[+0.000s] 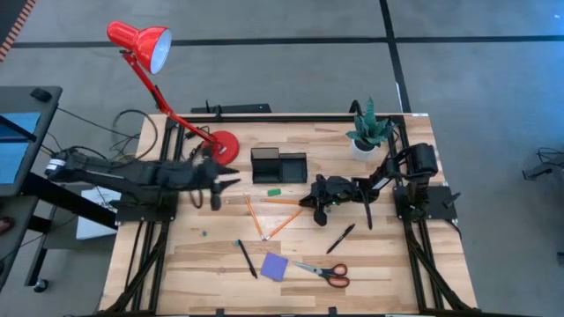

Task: Pick and place office supplies into organizer
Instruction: Put the top yellow pencil into the black desk organizer

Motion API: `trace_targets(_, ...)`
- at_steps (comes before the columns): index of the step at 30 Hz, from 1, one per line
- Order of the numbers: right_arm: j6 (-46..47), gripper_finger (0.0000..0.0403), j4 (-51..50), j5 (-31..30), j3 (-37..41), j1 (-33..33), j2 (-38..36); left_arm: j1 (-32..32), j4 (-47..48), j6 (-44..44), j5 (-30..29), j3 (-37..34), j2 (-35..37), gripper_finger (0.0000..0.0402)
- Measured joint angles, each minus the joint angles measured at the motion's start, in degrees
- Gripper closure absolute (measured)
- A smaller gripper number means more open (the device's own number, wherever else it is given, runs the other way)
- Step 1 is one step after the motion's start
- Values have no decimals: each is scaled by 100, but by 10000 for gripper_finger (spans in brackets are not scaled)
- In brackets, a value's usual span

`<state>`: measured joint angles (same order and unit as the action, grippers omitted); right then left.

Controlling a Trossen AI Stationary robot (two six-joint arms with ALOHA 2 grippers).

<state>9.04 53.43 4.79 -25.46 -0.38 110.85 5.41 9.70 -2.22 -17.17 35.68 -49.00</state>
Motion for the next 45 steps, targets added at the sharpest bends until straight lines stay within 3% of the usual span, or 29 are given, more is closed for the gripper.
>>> trace_targets(3,0,393,0,35,-6,0,0,-148,-193,-116,682,-67,-629,292)
trace_targets(14,-127,393,4,108,-8,-2,-2,-331,-1612,-378,913,-225,-2619,291)
trace_targets(17,-140,393,16,110,-8,-2,-1,-359,-2061,-460,1238,-225,-3205,279)
trace_targets(20,-140,392,46,111,-4,-2,0,-359,-2288,-503,1174,-225,-3641,257)
trace_targets(26,-146,392,87,117,-4,-2,4,-349,-2476,-610,1059,-223,-3995,223)
trace_targets(34,-146,392,99,121,-4,-2,4,-354,-2388,-856,935,-218,-4554,223)
trace_targets(45,-146,392,103,121,-4,-2,2,-345,-3015,-1156,796,-207,-5113,223)
